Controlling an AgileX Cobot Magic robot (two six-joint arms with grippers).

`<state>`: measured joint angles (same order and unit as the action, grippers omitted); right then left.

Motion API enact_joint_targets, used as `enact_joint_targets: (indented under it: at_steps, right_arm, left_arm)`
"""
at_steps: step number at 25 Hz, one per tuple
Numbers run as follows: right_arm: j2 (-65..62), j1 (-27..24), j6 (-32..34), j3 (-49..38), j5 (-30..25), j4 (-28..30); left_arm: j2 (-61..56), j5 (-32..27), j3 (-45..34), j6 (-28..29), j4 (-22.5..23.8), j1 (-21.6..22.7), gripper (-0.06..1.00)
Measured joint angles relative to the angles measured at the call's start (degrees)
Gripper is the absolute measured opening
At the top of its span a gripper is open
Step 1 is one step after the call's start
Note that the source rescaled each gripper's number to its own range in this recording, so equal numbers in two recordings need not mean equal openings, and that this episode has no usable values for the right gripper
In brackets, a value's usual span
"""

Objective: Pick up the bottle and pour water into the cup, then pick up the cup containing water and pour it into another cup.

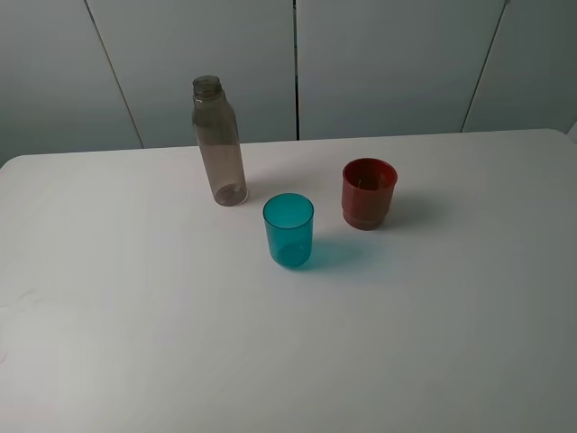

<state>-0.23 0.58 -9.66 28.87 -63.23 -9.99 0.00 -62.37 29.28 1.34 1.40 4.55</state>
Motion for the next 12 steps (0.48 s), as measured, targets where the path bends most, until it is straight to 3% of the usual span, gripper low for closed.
enact_joint_targets:
  at_steps: [12]
  right_arm:
    - [0.0,0.0,0.0,0.0,0.0,0.0]
  left_arm:
    - [0.0,0.0,0.0,0.0,-0.09,0.0,0.99]
